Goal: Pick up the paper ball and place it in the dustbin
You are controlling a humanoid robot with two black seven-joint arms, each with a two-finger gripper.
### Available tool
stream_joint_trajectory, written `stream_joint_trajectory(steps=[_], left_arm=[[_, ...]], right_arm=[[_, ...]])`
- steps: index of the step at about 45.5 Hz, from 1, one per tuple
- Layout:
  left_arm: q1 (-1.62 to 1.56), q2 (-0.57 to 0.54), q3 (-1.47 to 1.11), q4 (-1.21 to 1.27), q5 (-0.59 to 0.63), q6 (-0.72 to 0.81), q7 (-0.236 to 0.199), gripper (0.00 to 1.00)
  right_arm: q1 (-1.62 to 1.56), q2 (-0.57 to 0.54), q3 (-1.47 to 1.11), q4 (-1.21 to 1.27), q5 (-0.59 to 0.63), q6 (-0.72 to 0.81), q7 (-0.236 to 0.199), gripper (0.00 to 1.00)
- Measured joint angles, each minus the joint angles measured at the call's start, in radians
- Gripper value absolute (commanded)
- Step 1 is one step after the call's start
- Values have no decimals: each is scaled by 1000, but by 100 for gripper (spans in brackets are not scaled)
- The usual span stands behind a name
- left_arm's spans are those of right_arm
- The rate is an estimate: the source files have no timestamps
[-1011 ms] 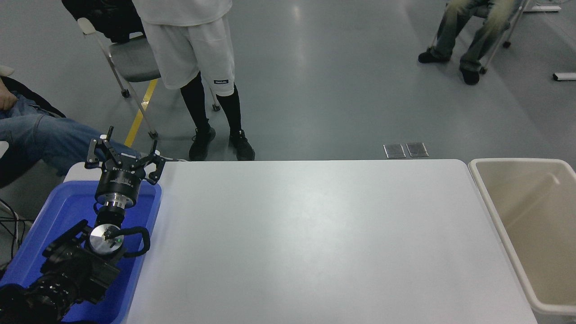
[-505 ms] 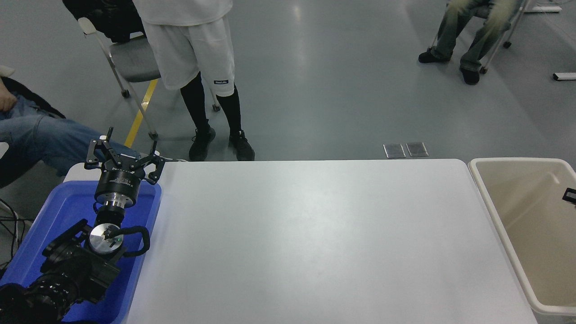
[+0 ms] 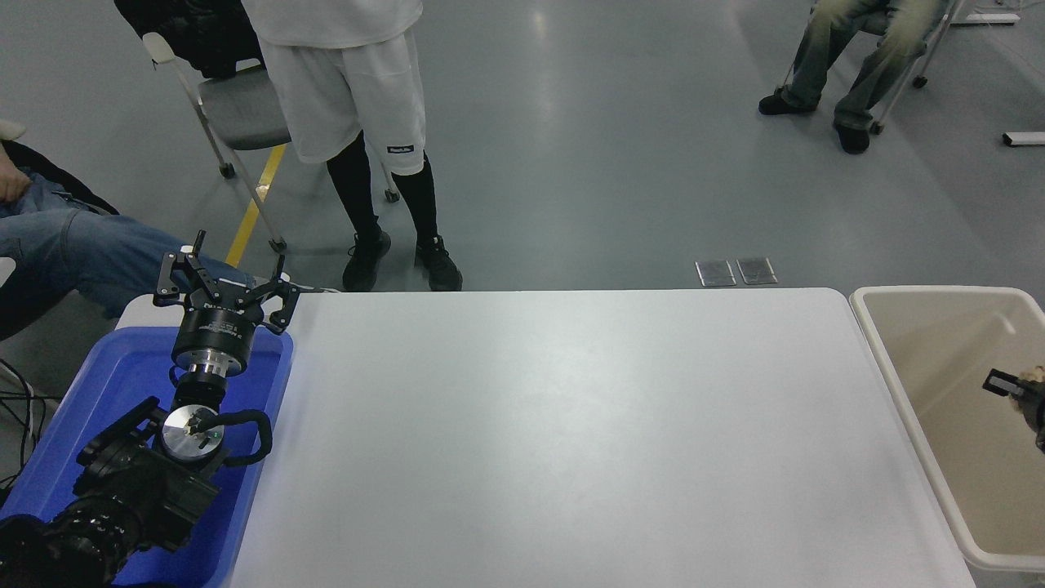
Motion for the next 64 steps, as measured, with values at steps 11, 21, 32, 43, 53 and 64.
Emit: stream_joint_trajectory(steps=[11, 21, 32, 43, 53, 64], left_arm=[[0, 0, 0, 0, 0, 0, 0, 99], [0, 0, 0, 0, 0, 0, 0, 99], [0, 0, 0, 0, 0, 0, 0, 99], [0, 0, 0, 0, 0, 0, 0, 99], [0, 0, 0, 0, 0, 0, 0, 99], [0, 0, 0, 0, 0, 0, 0, 99]], right_arm=[[-15, 13, -2, -16, 16, -26, 0, 66], [-33, 26, -1, -20, 20, -83, 0, 100], [-38, 33, 0, -20, 23, -107, 0, 100], [-20, 23, 85, -10, 26, -119, 0, 100], [-4, -7, 330, 19, 29, -119, 3, 100], [-21, -54, 757, 144, 74, -111, 6, 100]])
